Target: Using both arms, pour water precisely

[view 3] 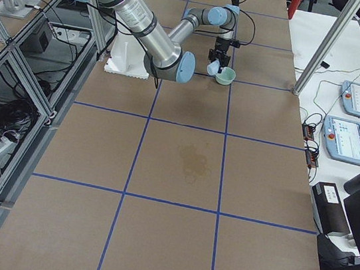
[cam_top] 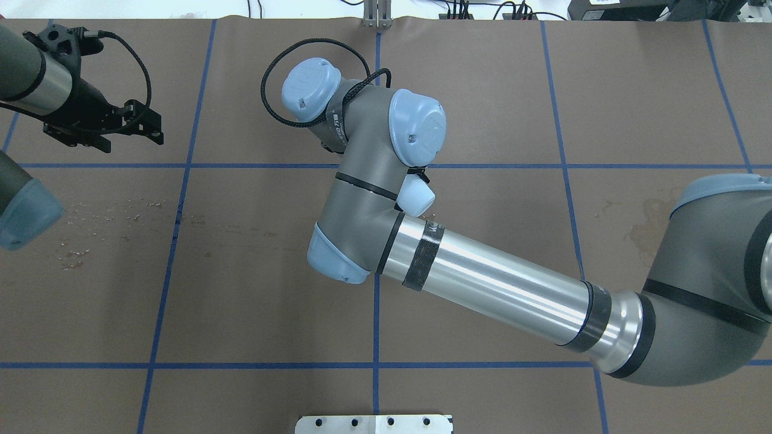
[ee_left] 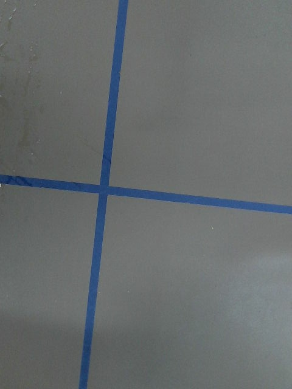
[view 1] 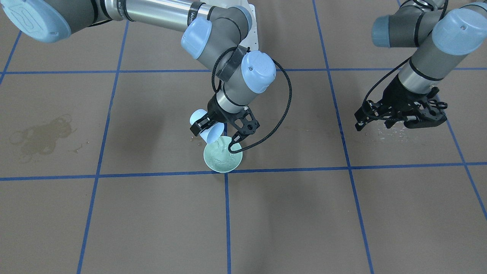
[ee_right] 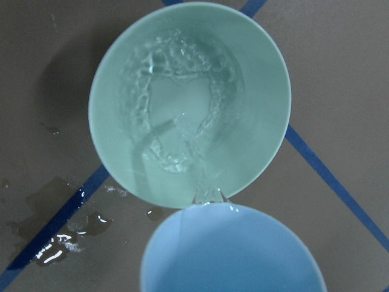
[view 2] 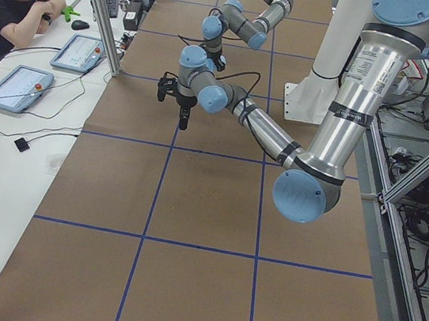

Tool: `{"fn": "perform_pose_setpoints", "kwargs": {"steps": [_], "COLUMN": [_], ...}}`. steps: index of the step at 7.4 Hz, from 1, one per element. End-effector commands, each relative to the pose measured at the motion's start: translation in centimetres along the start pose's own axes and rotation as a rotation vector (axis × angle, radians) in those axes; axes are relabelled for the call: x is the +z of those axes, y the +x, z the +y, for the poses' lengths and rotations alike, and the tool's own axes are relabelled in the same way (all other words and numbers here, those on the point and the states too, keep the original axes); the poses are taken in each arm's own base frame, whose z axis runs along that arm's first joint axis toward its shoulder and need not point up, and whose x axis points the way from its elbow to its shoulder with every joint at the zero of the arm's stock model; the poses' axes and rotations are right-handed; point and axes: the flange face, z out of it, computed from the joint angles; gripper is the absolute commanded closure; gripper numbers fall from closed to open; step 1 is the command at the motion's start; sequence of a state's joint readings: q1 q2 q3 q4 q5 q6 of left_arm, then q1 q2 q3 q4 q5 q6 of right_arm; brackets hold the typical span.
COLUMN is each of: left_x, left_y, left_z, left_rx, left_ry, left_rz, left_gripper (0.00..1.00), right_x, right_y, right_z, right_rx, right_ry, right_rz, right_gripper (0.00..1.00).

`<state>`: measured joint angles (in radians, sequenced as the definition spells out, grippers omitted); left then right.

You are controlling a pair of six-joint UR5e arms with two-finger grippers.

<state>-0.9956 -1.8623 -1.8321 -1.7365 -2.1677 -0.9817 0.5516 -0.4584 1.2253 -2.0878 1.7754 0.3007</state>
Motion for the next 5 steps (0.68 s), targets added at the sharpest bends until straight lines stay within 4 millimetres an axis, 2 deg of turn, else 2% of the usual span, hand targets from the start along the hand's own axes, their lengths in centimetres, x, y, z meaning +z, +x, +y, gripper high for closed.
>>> {"fn": "perform_pose_setpoints", "kwargs": {"steps": [1,2,4,5], "left_x": [-0.1,-0.2,-0.1,-0.1], "left_y": [0.1,0.1,0.2,0.2], "left_z": [0.0,0.1,0.1,0.1], "left_rx": [-0.002,-0.005,-0.011,-0.011], "left_ry": [0.002,0.001,0.001,0.002], "left_rz": [0.003,0.004,0.003,0.004], "left_gripper": [0.0,0.0,0.0,0.0], "right_x": [0.0,-0.2,-0.8,-2.6], "right_y": [-0.1,0.3,2.4,4.1], "right_z": [0.3,1.2,6.3,8.3], "right_rx": [-0.004,-0.003,-0.011,-0.002], "right_ry": [0.007,0.029,0.138,0.197], "right_rz": [-0.001,-0.007,-0.042,-0.055], "right_gripper": [1.0,1.0,1.0,1.0]}}
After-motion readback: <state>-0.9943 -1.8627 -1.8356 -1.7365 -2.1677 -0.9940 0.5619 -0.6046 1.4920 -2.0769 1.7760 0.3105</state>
